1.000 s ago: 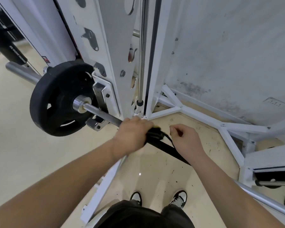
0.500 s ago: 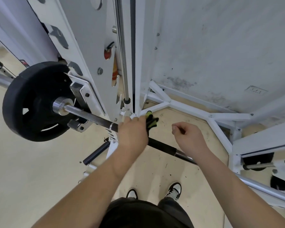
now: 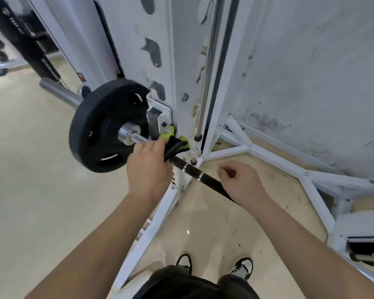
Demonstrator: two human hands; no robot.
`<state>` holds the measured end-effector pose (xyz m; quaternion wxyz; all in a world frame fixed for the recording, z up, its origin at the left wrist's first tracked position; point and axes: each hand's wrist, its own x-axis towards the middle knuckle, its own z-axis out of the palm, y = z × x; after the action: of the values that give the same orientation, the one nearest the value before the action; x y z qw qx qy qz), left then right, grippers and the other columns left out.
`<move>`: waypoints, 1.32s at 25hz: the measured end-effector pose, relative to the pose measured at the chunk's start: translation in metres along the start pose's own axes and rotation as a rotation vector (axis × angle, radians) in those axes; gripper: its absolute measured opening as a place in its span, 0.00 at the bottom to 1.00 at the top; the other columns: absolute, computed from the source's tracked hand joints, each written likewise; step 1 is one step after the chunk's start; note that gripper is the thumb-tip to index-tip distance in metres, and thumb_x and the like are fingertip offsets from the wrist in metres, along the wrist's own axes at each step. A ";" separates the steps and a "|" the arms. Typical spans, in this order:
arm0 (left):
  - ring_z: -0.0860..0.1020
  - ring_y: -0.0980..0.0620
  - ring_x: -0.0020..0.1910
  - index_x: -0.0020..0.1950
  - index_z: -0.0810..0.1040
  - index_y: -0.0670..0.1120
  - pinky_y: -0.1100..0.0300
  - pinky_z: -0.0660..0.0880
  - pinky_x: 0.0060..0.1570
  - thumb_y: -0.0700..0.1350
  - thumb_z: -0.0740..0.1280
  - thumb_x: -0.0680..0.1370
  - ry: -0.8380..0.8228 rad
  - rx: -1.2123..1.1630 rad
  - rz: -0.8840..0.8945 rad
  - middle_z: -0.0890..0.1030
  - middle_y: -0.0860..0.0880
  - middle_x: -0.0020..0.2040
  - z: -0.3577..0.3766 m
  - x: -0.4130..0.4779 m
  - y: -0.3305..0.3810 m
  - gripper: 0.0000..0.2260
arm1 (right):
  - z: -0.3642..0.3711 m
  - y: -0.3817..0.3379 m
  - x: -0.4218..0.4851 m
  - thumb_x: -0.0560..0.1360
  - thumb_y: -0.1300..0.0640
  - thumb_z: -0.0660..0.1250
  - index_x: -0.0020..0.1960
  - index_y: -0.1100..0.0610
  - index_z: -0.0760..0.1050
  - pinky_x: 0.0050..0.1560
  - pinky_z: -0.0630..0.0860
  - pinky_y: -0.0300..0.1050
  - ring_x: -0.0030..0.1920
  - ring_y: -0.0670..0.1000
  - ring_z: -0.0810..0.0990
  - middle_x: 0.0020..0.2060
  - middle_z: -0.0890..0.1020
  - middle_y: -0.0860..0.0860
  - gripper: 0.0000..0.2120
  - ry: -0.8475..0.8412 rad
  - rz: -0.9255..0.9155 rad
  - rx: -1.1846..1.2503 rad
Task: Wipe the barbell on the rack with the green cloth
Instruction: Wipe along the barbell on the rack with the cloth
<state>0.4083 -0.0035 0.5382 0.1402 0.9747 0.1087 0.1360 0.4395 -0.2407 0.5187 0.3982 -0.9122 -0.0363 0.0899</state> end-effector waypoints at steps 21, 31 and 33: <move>0.72 0.41 0.63 0.72 0.72 0.47 0.49 0.79 0.54 0.36 0.66 0.74 -0.229 -0.027 0.091 0.76 0.46 0.70 0.038 -0.022 0.033 0.25 | 0.029 -0.030 0.039 0.75 0.60 0.63 0.50 0.49 0.82 0.47 0.78 0.47 0.44 0.50 0.80 0.43 0.83 0.44 0.12 0.024 0.143 -0.041; 0.76 0.44 0.51 0.57 0.78 0.51 0.54 0.71 0.39 0.46 0.65 0.71 0.106 -0.070 -0.175 0.78 0.49 0.51 -0.026 0.049 -0.070 0.15 | 0.063 -0.062 0.052 0.75 0.49 0.70 0.47 0.51 0.82 0.44 0.77 0.45 0.44 0.49 0.81 0.41 0.83 0.45 0.06 -0.153 -0.014 -0.121; 0.72 0.40 0.60 0.64 0.78 0.48 0.49 0.73 0.42 0.42 0.66 0.74 -0.145 0.042 -0.222 0.75 0.46 0.63 -0.007 0.065 -0.069 0.18 | 0.074 -0.068 0.055 0.74 0.47 0.70 0.42 0.55 0.80 0.38 0.74 0.47 0.39 0.55 0.80 0.36 0.81 0.52 0.11 -0.207 -0.087 -0.257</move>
<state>0.4552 0.0790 0.5393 0.1415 0.9667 0.2082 0.0464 0.4794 -0.1338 0.5118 0.2759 -0.9390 -0.1277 0.1606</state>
